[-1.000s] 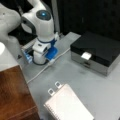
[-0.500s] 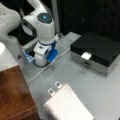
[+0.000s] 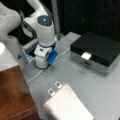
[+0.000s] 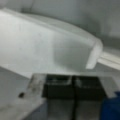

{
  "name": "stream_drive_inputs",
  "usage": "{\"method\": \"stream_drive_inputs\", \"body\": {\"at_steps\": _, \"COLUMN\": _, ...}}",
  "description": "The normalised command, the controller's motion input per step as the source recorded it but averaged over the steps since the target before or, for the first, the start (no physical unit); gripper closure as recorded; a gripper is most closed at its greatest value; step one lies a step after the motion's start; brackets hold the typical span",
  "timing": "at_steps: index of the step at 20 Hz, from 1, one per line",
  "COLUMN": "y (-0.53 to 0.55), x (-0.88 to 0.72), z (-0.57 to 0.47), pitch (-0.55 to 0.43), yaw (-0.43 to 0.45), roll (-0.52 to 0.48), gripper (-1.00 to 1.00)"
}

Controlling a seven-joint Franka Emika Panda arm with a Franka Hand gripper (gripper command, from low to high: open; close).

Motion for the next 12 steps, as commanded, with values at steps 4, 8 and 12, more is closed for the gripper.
{"method": "stream_drive_inputs", "body": {"at_steps": 4, "y": -0.14, "x": -1.00, "z": -0.51, "pitch": -0.707, "yaw": -0.080, "roll": 0.195, "gripper": 1.00}}
{"method": "stream_drive_inputs", "body": {"at_steps": 8, "y": -0.12, "x": -1.00, "z": -0.51, "pitch": -0.712, "yaw": -0.104, "roll": 0.193, "gripper": 1.00}}
{"method": "stream_drive_inputs", "body": {"at_steps": 12, "y": -0.07, "x": -1.00, "z": -0.50, "pitch": -0.711, "yaw": -0.125, "roll": 0.188, "gripper": 1.00}}
